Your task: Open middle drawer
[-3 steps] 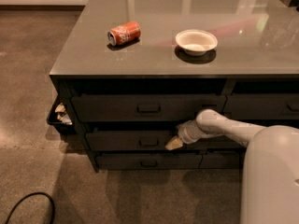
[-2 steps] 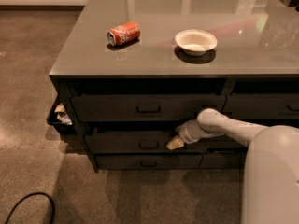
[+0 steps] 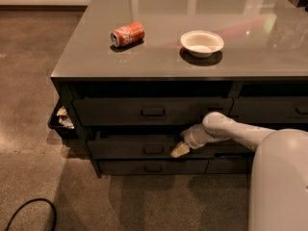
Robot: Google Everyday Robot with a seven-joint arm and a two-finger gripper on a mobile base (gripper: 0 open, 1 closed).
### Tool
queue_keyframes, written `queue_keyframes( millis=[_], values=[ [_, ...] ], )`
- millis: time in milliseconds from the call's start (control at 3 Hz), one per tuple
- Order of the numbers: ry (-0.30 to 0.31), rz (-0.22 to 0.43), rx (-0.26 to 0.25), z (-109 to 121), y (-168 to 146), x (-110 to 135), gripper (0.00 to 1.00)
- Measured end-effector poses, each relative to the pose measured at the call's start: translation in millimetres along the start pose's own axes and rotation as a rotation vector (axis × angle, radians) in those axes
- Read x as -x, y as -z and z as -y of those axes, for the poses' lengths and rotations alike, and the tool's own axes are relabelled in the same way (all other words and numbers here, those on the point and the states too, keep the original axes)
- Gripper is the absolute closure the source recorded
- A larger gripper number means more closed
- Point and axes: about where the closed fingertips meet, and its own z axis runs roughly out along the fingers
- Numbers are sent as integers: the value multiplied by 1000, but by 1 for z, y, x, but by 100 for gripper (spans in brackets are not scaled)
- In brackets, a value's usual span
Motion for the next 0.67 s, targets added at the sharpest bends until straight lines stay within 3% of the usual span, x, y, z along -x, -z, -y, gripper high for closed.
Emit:
queue_keyframes(
  millis=[333, 667],
  values=[
    [22, -22, 20, -16, 1, -11, 7],
    [43, -41, 37, -36, 5, -20, 0]
  ],
)
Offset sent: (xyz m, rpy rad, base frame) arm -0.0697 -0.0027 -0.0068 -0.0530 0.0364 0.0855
